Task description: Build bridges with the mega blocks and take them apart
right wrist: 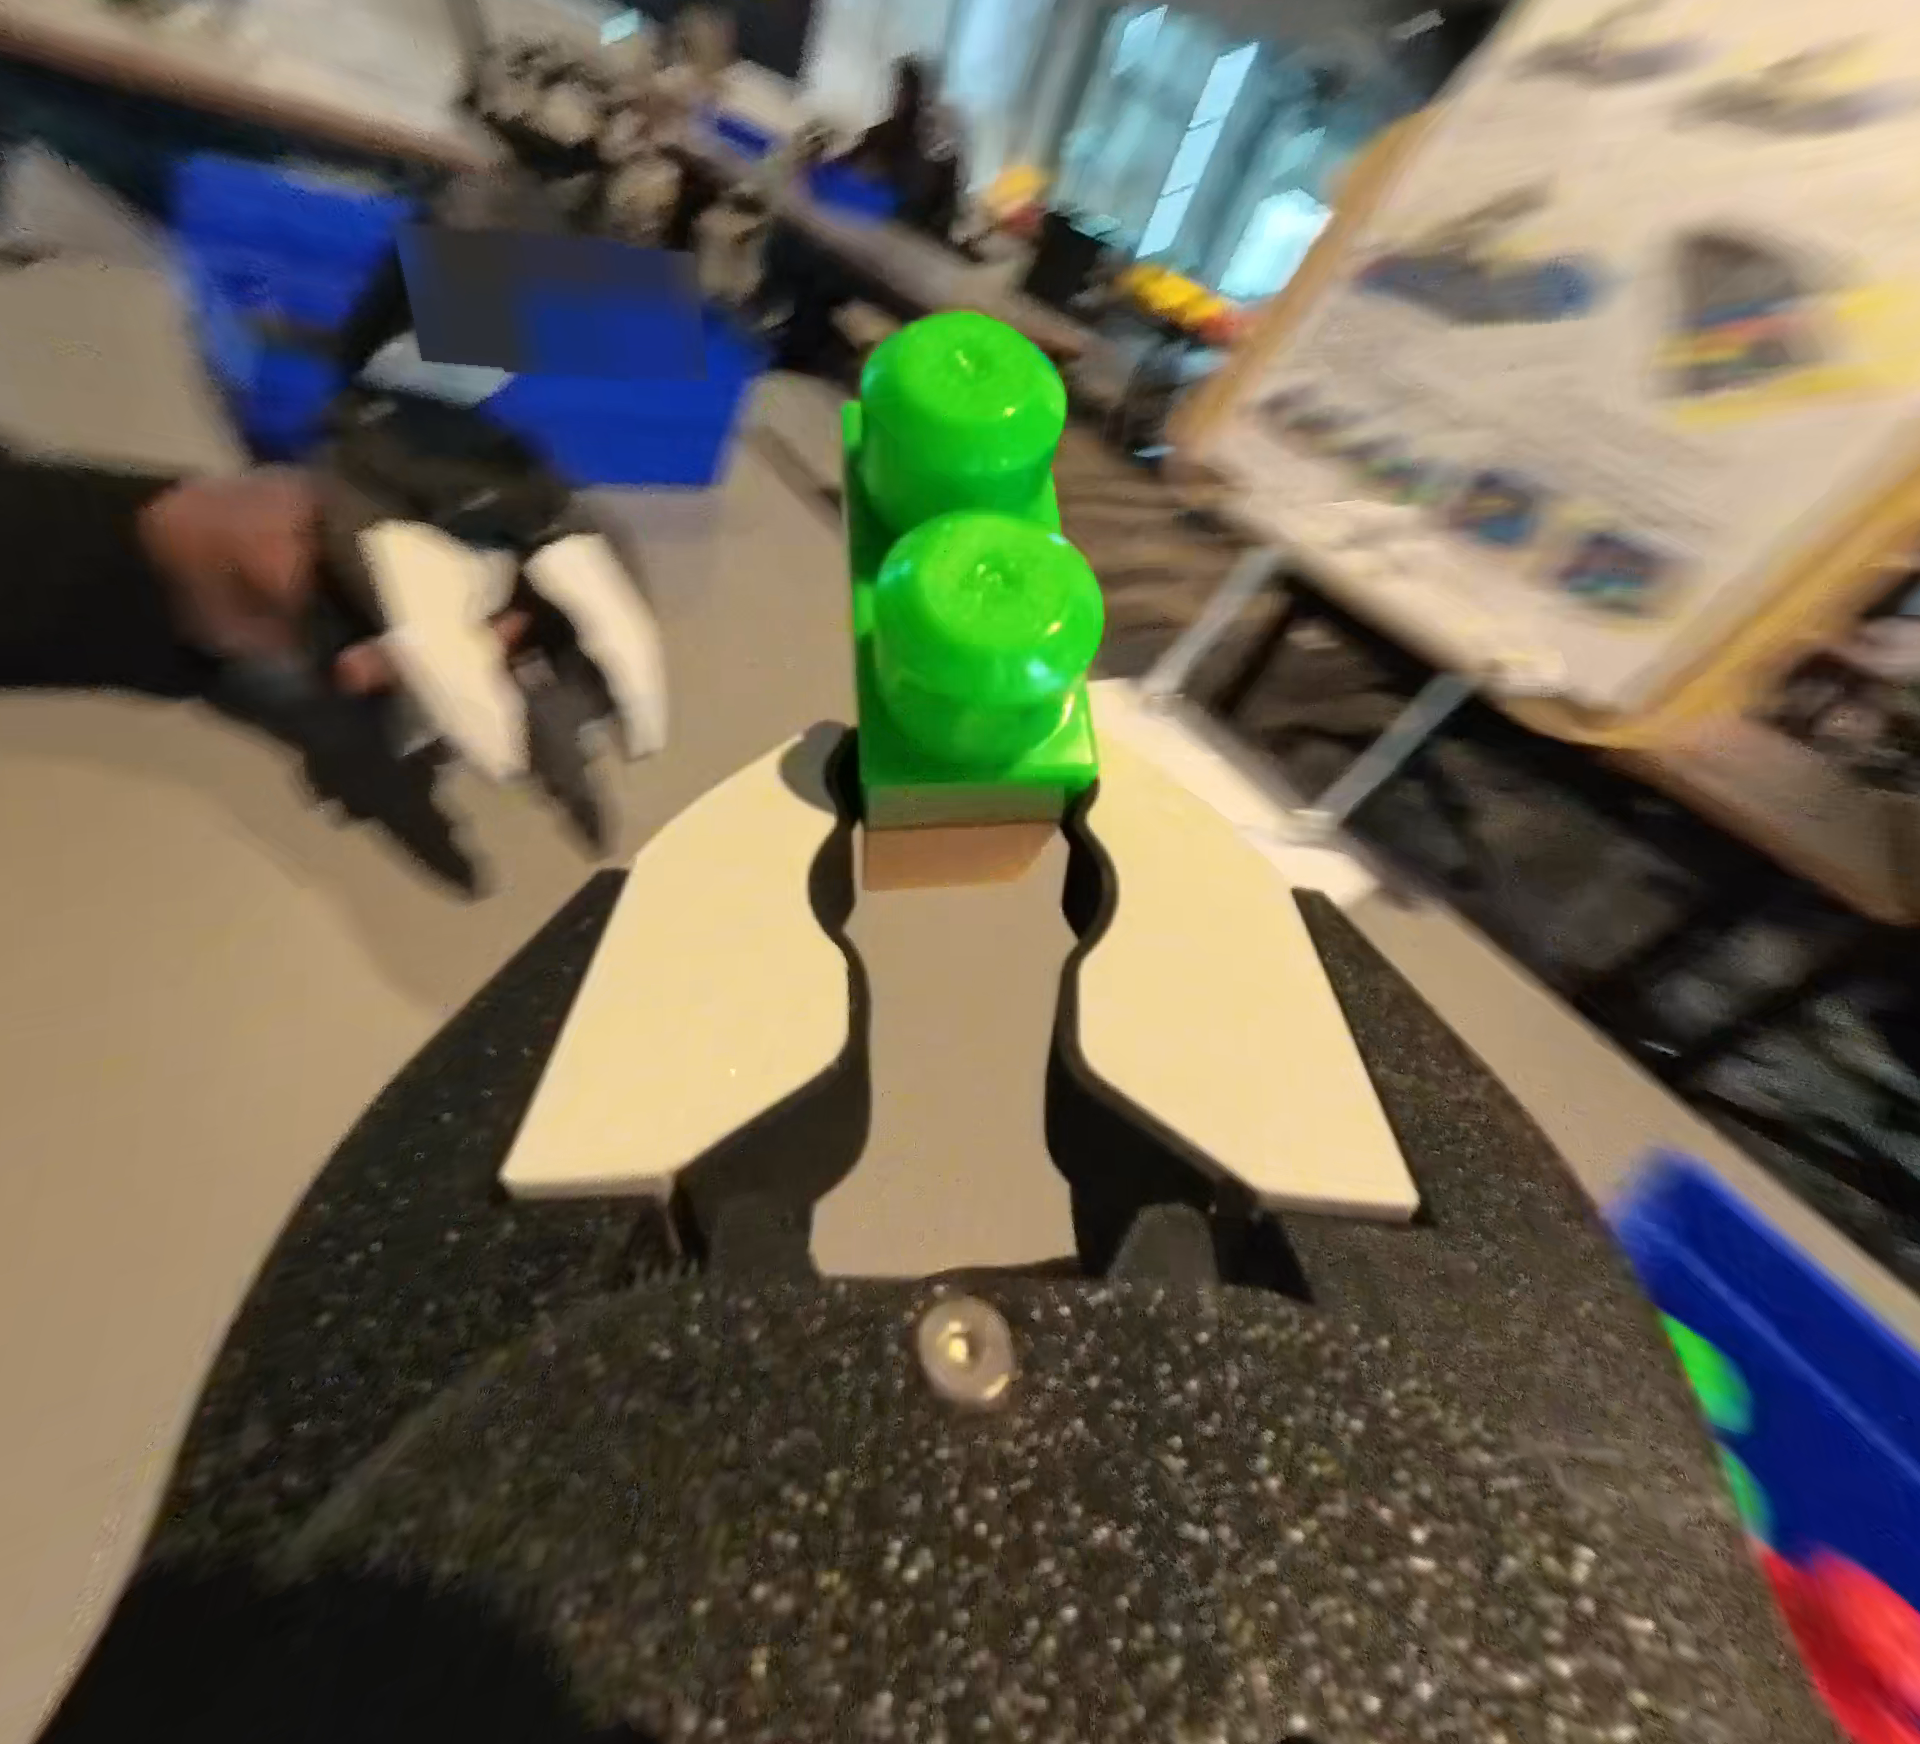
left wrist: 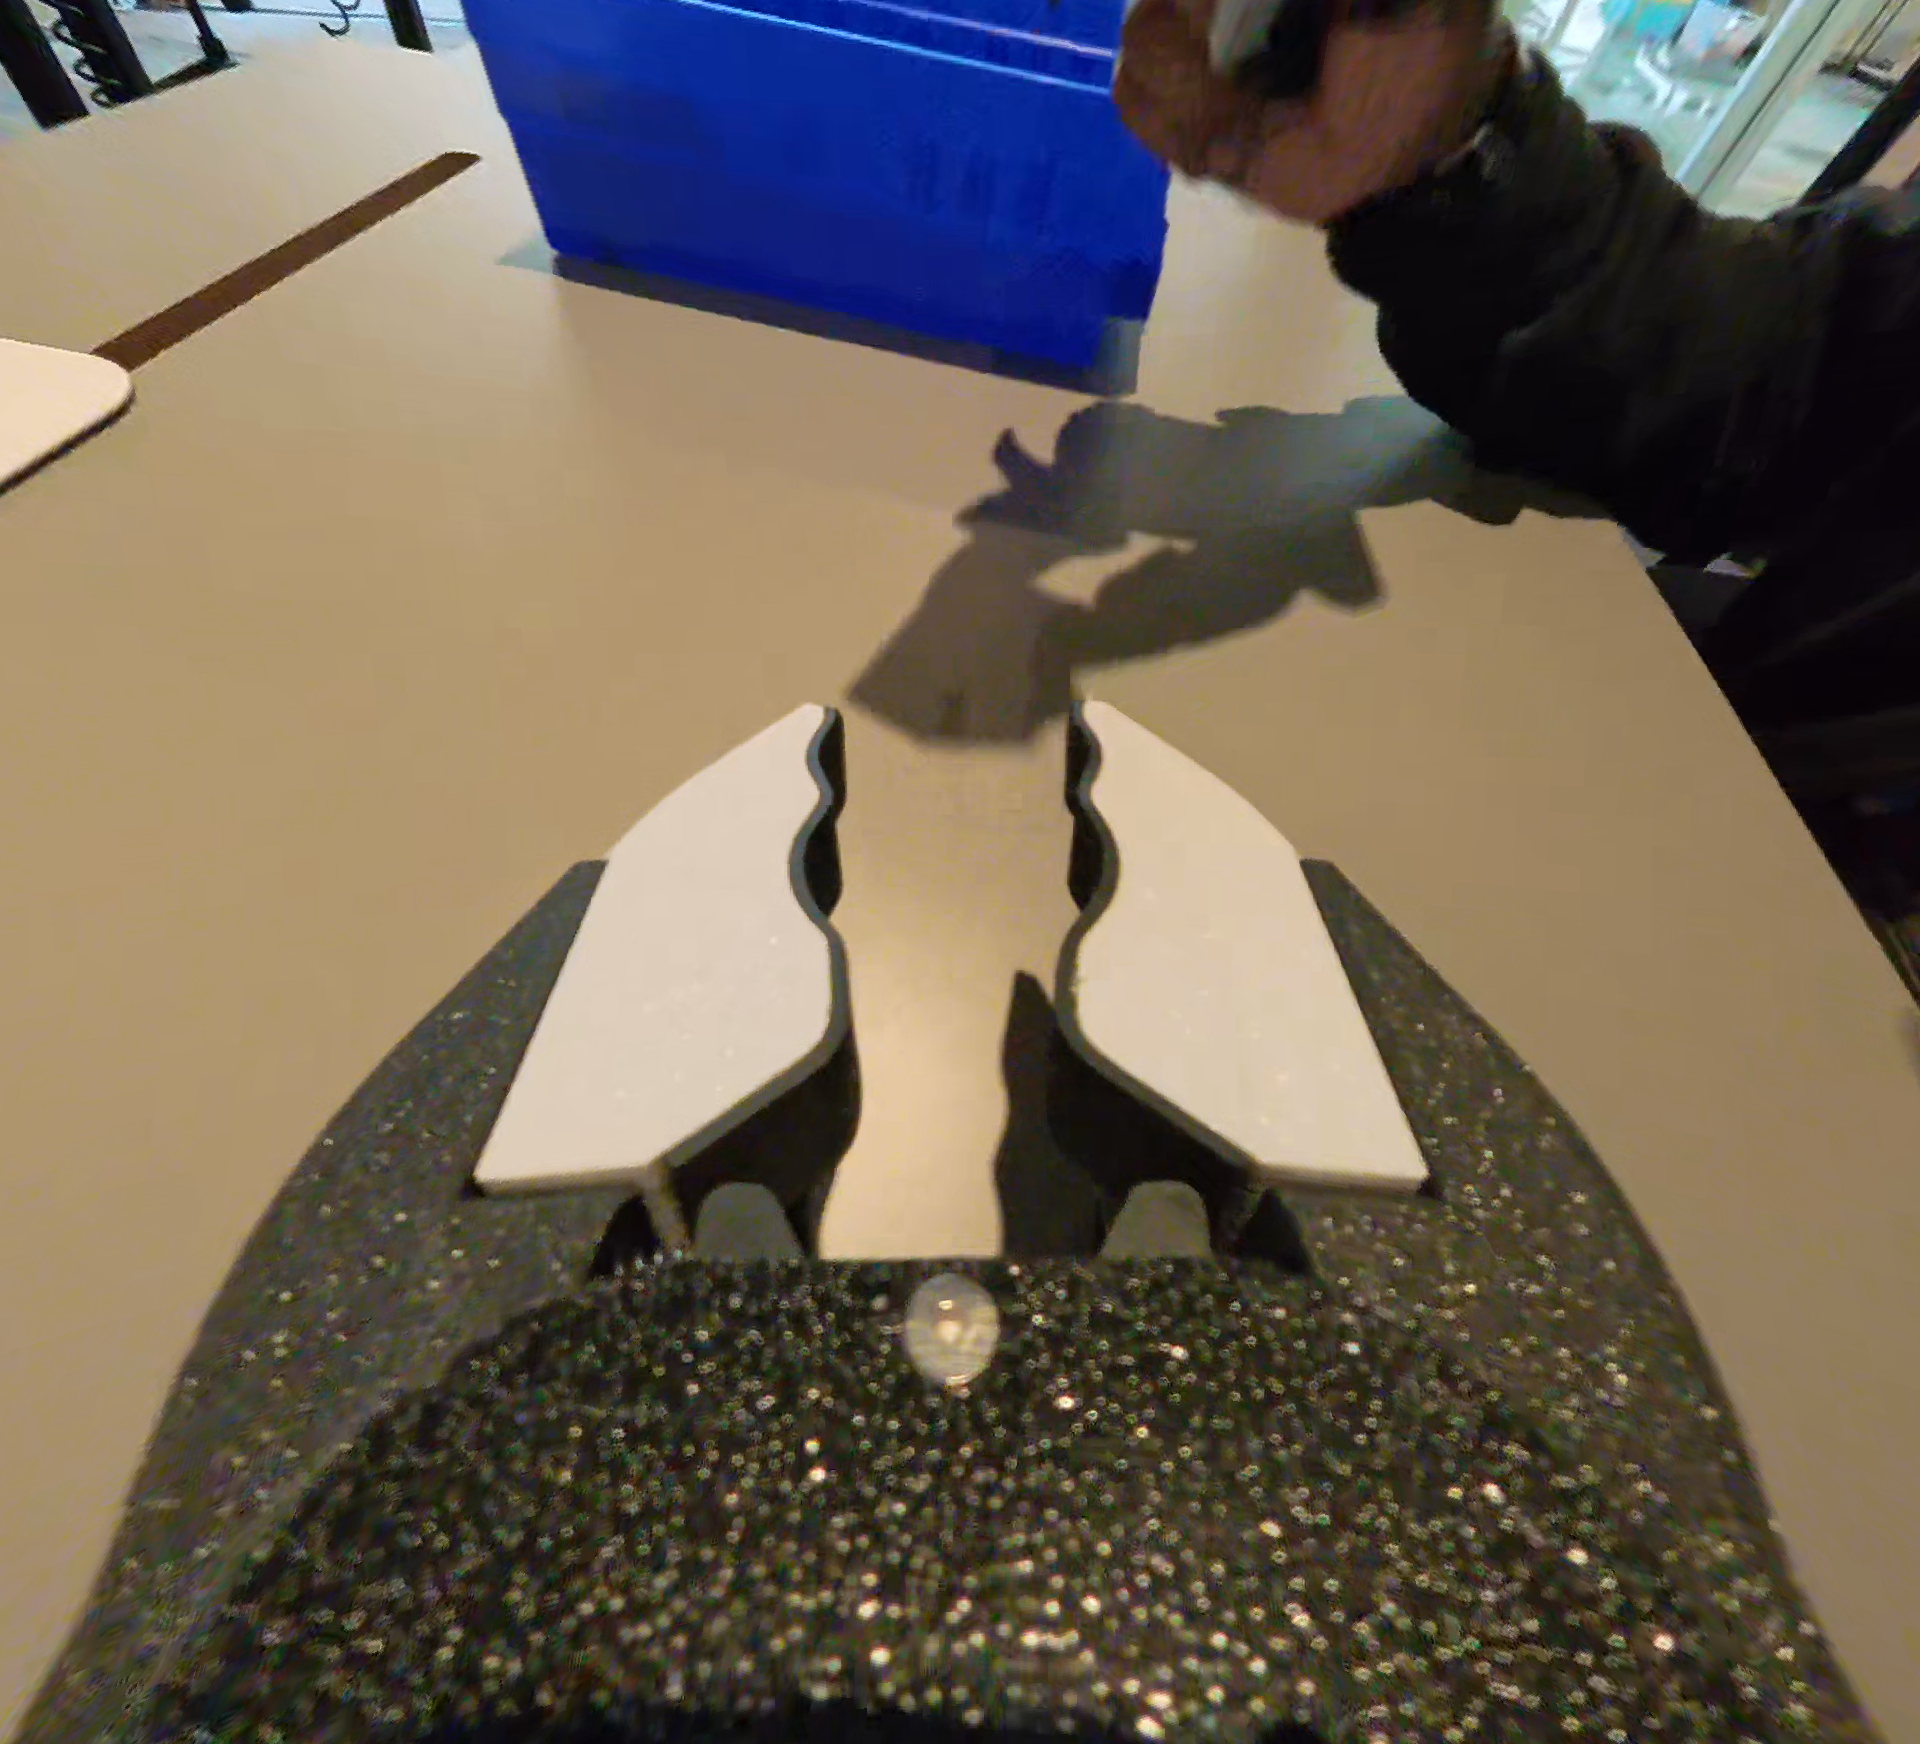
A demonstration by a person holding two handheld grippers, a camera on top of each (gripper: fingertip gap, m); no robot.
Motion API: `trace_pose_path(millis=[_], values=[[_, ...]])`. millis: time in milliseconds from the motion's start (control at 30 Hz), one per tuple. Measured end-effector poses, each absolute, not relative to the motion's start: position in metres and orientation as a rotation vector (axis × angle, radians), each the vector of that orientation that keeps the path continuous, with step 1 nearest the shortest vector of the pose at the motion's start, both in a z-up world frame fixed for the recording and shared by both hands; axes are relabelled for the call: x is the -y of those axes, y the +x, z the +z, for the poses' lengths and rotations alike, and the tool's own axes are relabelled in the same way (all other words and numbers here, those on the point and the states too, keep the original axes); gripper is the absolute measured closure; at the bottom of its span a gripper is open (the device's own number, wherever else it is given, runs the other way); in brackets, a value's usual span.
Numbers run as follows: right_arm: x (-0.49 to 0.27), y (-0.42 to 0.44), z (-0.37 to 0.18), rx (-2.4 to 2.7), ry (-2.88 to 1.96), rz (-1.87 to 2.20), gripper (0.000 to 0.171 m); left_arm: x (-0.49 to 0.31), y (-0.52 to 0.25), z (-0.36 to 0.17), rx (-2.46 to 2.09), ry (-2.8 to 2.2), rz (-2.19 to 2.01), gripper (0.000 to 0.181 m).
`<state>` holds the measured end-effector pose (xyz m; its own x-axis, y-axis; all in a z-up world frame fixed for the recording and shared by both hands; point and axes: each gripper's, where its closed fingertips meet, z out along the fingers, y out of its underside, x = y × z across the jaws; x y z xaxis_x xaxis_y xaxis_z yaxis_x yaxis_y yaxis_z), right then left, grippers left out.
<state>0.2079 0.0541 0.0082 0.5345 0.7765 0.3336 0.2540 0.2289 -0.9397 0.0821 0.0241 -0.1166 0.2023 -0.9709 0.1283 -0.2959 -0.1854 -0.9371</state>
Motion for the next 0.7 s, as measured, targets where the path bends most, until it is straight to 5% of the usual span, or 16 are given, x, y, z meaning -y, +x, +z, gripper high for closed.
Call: trace_pose_path(millis=[167, 333, 700], values=[[-0.119, 0.376, 0.041, 0.478, -1.49, 0.214, 0.135, -0.025, 0.083, -0.118, -1.216, -1.649, -0.993, 0.142], [-0.179, 0.492, -0.034, 0.185, -1.835, 0.088, 0.134, -0.024, 0.084, -0.122, -1.239, -1.662, -0.974, 0.143], [-0.211, 0.51, -0.131, 0.165, -2.226, -0.039, 0.134, -0.022, 0.086, -0.128, -1.279, -1.678, -0.935, 0.144]])
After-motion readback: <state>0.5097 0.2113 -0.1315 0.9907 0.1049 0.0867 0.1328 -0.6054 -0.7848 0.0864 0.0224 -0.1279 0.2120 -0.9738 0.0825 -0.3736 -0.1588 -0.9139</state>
